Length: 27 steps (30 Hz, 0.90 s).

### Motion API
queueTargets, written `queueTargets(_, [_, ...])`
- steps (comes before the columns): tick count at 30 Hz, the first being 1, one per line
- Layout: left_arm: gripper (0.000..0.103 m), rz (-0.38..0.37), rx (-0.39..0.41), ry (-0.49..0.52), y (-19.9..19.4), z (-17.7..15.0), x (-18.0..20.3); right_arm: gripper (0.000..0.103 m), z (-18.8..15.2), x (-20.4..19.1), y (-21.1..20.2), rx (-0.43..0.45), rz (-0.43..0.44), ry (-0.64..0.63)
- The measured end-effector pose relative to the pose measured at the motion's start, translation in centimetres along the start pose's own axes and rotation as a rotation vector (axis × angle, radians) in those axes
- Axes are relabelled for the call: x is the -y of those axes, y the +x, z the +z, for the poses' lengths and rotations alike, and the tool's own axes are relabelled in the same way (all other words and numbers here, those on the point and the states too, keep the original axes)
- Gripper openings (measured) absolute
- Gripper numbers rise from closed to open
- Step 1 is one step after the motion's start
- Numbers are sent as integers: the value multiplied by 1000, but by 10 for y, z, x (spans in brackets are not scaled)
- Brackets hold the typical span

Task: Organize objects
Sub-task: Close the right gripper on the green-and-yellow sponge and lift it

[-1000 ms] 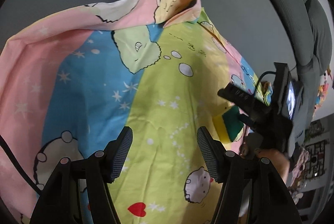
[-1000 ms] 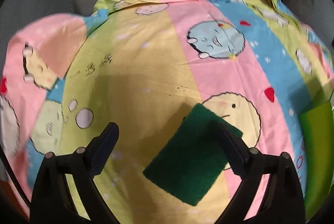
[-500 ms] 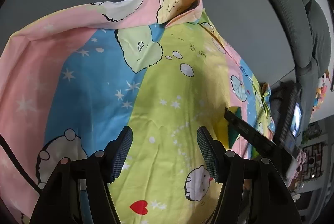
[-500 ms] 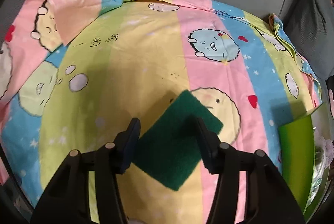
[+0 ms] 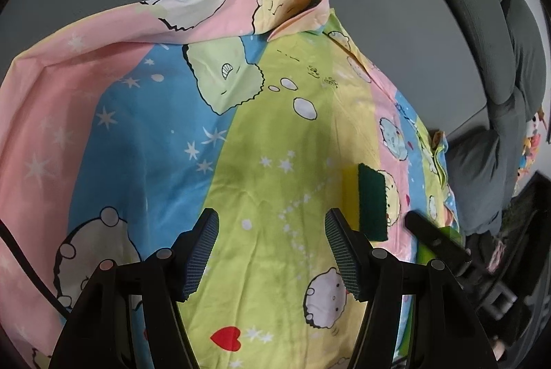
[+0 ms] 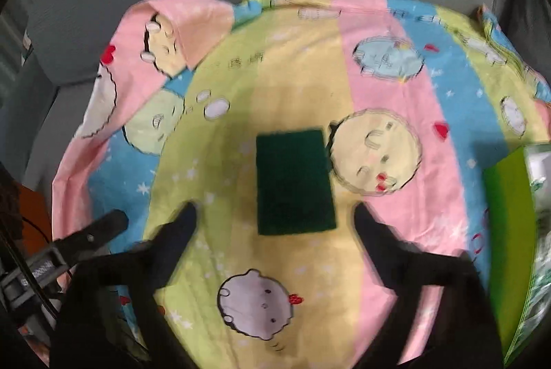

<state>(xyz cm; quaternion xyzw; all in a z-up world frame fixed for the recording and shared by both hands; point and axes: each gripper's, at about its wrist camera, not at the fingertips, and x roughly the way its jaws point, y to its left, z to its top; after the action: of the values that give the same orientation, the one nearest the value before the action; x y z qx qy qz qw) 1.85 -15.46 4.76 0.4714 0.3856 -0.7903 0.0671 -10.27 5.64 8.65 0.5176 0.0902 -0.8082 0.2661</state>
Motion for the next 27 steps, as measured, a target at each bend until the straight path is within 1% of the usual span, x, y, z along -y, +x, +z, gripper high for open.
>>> queueTargets(2, [64,6,-2,1,1,0,1,98,9,-3,0,19,-36,-41])
queueTargets(4, [64,12,-5,7,3,0,3,98,17,0,13,-17,-62,-46])
queueTargets(6, [64,15,-10,20,4,-1,7,98,23,4,36,-71,-52,-32])
queueTargets(7, [64,17,-12,28,5,-1,8,96,23,5,46,-95,-46,-27])
queueTargets(9, [64,21,-9,39,4,-1,11,88,22,9,69,-150,-34,-14])
queueTargets(11, [64,17,-3,43,3,-2,13,77,13,15,89,-220,-38,21])
queueTargets(12, [64,14,-1,43,2,-2,14,74,9,17,91,-226,-36,25])
queueTargets(13, [64,12,0,43,2,-3,15,67,6,16,88,-197,-45,7])
queueTargets(14, [64,15,-2,48,3,-4,16,63,3,16,82,-171,-45,-12])
queueTargets(16, [64,27,-7,61,5,-6,20,63,-5,19,73,-183,5,1])
queueTargets(17, [64,39,-9,69,6,-7,22,63,-13,24,66,-191,13,23])
queueTargets(19, [64,64,-8,84,8,-9,26,63,-29,31,49,-156,-1,51])
queueTargets(20, [64,67,-7,90,8,-10,28,63,-39,35,41,-140,8,66])
queueTargets(23, [64,58,-13,112,9,-15,35,64,-70,46,18,-141,83,104])
queueTargets(25, [64,61,-21,134,11,-19,42,65,-80,55,10,-134,116,138])
queueTargets(27, [64,68,-27,157,13,-24,49,74,-85,65,6,-134,159,184])
